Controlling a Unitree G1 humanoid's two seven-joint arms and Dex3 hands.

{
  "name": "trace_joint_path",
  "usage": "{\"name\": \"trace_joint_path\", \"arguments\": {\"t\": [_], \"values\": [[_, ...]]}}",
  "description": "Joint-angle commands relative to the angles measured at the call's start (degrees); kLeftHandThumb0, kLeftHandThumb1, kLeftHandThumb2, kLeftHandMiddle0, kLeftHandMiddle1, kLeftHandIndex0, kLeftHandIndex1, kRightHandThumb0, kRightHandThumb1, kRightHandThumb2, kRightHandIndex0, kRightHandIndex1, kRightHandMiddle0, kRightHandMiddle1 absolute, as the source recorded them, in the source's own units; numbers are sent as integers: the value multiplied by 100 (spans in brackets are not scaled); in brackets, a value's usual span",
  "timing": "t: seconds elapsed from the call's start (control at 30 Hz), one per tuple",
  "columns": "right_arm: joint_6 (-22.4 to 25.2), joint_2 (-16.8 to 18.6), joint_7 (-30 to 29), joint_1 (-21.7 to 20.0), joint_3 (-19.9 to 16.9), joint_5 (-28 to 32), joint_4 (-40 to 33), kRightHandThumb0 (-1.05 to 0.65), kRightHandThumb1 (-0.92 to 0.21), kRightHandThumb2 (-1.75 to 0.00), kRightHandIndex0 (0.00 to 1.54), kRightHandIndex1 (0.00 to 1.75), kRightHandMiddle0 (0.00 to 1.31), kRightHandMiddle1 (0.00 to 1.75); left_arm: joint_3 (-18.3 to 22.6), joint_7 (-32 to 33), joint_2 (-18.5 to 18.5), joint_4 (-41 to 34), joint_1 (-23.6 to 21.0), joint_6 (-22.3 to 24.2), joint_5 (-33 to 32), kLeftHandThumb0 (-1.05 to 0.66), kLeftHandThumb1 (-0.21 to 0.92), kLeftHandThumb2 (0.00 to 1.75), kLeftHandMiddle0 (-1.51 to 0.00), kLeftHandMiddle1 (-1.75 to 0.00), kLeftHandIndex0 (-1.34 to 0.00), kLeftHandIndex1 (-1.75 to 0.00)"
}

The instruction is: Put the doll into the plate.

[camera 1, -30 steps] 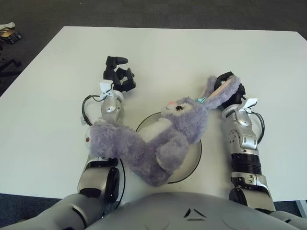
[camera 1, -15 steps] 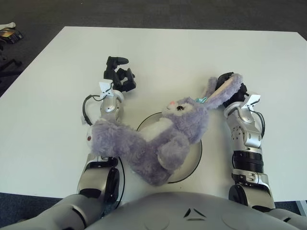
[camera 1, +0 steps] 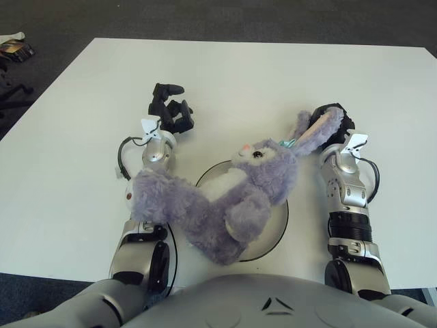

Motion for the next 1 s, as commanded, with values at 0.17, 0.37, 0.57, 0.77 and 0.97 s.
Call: {"name": "trace_joint_path", "arguments": {"t": [0.17, 0.37, 0.57, 0.77, 0.97], "values": [[-949, 66, -77, 139, -30, -184, 959, -48, -35, -127, 116, 175, 59, 175, -50, -40, -3, -96, 86, 85, 20, -1, 35, 128, -63, -169, -34, -175], [-1862, 59, -217, 70, -7, -436, 1500, -49, -32, -132, 120, 175, 62, 175, -85, -25, 8, -121, 111, 122, 66, -1, 34, 129, -64, -169, -34, -175], [-2583, 71, -320, -19, -31, -518, 1952, -49, -31, -134, 121, 175, 63, 175, -106, -41, 11, -134, 122, 180, 47, -1, 34, 129, -64, -169, -34, -175], [-3279, 74, -348, -110, -55, -494, 2372, -49, -31, -134, 117, 175, 63, 175, -106, -85, 6, -147, 125, 233, -9, -1, 34, 131, -63, -172, -34, -175], [-3939, 71, -313, -213, -74, -481, 2774, -49, -32, -132, 114, 175, 61, 175, -106, -121, 7, -125, 120, 228, -21, -1, 34, 131, -63, -173, -34, -175]]}}
